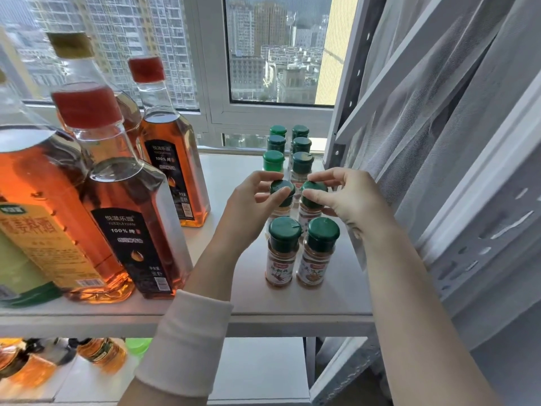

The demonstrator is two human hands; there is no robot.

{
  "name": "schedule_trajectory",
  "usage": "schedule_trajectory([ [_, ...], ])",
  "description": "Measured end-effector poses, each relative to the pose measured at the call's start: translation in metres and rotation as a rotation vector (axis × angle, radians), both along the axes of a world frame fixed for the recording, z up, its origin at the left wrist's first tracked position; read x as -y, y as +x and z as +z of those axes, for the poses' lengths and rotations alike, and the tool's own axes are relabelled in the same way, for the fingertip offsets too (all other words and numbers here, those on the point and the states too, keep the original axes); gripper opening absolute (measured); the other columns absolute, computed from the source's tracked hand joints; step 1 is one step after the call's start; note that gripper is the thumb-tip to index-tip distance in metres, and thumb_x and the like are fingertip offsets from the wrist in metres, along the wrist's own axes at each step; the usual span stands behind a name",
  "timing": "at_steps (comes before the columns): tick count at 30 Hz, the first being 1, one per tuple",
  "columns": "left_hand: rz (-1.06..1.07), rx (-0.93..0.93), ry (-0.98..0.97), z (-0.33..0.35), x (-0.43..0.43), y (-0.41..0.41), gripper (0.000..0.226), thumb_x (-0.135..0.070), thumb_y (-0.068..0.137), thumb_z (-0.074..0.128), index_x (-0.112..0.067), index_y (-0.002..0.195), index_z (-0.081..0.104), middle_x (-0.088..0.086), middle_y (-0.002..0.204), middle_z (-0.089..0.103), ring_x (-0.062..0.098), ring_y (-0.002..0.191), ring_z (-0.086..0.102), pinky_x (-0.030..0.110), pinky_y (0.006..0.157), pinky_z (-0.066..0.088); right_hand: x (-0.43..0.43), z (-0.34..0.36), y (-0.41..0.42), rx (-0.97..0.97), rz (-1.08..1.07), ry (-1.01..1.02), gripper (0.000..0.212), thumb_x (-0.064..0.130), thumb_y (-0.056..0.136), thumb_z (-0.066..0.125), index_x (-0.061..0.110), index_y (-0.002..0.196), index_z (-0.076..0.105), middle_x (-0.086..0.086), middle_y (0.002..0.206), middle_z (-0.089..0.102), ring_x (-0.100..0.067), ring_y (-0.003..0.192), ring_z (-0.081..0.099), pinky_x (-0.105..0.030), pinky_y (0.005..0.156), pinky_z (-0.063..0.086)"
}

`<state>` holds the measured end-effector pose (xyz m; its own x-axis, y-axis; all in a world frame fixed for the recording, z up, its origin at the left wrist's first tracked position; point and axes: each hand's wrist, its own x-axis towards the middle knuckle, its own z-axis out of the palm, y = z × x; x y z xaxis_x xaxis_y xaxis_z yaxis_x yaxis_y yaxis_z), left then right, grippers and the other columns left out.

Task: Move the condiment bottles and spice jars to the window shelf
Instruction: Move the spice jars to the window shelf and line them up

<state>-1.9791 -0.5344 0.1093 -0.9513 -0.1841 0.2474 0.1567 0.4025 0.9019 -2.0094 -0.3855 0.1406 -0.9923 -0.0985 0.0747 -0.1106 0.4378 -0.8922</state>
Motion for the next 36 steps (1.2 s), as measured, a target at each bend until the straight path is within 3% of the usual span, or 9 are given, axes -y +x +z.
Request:
schedule_trajectory([
  [4,0.109,-0.151,0.091,0.006,0.002,-0.003,0.031,-0.036,0.09,0.053,-0.022,0.117,0.053,-0.008,0.108,0.058,0.001,0.095,0.056,0.008,0.077,0.044,-0.005,0.013,-0.003,-0.113,-0.041,0.065,0.032,0.033,0.076,0.072,0.022,0.106,0.065,0.003,0.104,0.061,-0.011,0.097,0.053,-0.027,0.082,0.042],
  [7,0.21,-0.252,0.118,0.017,0.005,-0.02,0.027,-0.029,0.09,0.054,-0.016,0.114,0.056,-0.008,0.102,0.058,-0.003,0.088,0.056,0.003,0.075,0.044,0.003,0.035,-0.018,-0.223,-0.082,0.13,0.034,0.03,0.08,0.07,0.017,0.111,0.065,-0.001,0.112,0.063,-0.008,0.093,0.052,-0.015,0.071,0.038],
  [12,0.187,-0.068,0.108,0.015,0.005,-0.058,0.032,-0.027,0.091,0.055,-0.014,0.12,0.055,0.0,0.115,0.061,0.012,0.103,0.057,0.021,0.083,0.045,0.029,0.049,-0.051,-0.154,-0.051,0.364,0.037,0.022,0.079,0.072,0.01,0.113,0.065,-0.009,0.118,0.065,-0.02,0.104,0.06,-0.025,0.084,0.044],
  [15,0.192,0.001,0.102,0.008,0.007,-0.071,0.033,-0.029,0.09,0.056,-0.015,0.12,0.055,0.006,0.123,0.06,0.018,0.109,0.058,0.029,0.084,0.047,0.035,0.047,-0.059,-0.092,0.003,0.429,0.036,0.022,0.078,0.073,0.011,0.111,0.067,-0.007,0.116,0.066,-0.019,0.093,0.061,-0.026,0.085,0.047],
  [20,0.171,0.031,0.102,0.005,0.01,-0.074,0.035,-0.029,0.088,0.059,-0.016,0.12,0.055,0.009,0.121,0.061,0.017,0.103,0.058,0.028,0.082,0.046,0.036,0.04,-0.062,-0.054,0.012,0.431,0.028,0.015,0.077,0.073,0.011,0.104,0.07,-0.007,0.11,0.068,-0.015,0.078,0.053,-0.025,0.079,0.046],
  [25,0.127,0.041,0.109,0.006,0.008,-0.072,0.033,-0.03,0.087,0.061,-0.018,0.117,0.056,0.008,0.12,0.061,0.016,0.099,0.057,0.028,0.079,0.046,0.032,0.039,-0.059,-0.059,-0.027,0.405,0.023,0.011,0.077,0.073,0.009,0.099,0.072,-0.009,0.108,0.069,-0.02,0.093,0.063,-0.027,0.088,0.05],
  [30,0.113,0.042,0.105,0.005,0.006,-0.07,0.033,-0.03,0.086,0.062,-0.017,0.116,0.057,0.009,0.119,0.062,0.018,0.1,0.058,0.028,0.078,0.048,0.028,0.038,-0.057,-0.059,-0.029,0.405,0.022,0.011,0.076,0.074,0.01,0.098,0.072,-0.009,0.104,0.07,-0.02,0.088,0.063,-0.027,0.084,0.051],
  [33,0.101,0.044,0.097,0.005,0.004,-0.069,0.034,-0.03,0.085,0.062,-0.016,0.117,0.056,0.01,0.119,0.061,0.018,0.101,0.058,0.028,0.078,0.048,0.027,0.036,-0.057,-0.06,-0.02,0.399,0.022,0.011,0.077,0.073,0.011,0.099,0.071,-0.008,0.104,0.069,-0.017,0.076,0.057,-0.023,0.072,0.046],
  [36,0.103,0.039,0.082,0.007,0.003,-0.066,0.035,-0.032,0.088,0.059,-0.016,0.119,0.055,0.009,0.122,0.06,0.015,0.102,0.056,0.026,0.078,0.045,0.026,0.034,-0.056,-0.1,-0.026,0.395,0.026,0.016,0.078,0.073,0.013,0.103,0.07,-0.007,0.111,0.068,-0.017,0.084,0.058,-0.021,0.072,0.039],
])
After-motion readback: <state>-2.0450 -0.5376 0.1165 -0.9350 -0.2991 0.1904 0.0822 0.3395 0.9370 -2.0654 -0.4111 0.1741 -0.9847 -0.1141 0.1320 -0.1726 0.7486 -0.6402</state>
